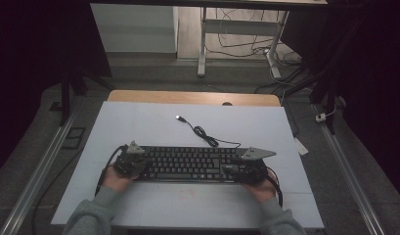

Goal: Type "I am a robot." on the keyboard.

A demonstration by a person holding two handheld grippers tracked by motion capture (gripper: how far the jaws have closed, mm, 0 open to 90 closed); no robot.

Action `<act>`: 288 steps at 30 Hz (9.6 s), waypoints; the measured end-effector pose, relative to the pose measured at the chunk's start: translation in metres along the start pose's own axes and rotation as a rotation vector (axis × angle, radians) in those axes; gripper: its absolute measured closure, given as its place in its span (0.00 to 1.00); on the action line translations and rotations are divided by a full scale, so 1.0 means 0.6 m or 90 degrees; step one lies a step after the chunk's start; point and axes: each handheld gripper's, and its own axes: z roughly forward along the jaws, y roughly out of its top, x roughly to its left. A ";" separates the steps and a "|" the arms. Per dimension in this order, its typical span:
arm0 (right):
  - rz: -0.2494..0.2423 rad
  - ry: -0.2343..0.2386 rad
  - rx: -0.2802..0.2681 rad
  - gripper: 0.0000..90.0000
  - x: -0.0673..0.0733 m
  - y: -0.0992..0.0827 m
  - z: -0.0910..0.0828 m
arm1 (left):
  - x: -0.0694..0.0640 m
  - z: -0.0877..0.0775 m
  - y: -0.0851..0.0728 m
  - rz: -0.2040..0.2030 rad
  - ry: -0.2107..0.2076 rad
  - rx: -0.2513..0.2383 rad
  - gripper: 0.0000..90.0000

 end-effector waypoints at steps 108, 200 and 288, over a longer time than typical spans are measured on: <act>-0.077 0.108 0.051 1.00 0.119 0.088 0.165 | -0.017 -0.035 0.004 -0.022 -0.039 -0.047 0.37; -0.023 -0.012 -0.023 0.59 0.019 0.013 0.002 | -0.045 -0.028 0.017 0.014 -0.068 -0.050 0.41; -0.024 -0.014 -0.009 0.59 0.016 0.012 0.009 | -0.046 -0.027 0.016 0.020 -0.076 -0.057 0.48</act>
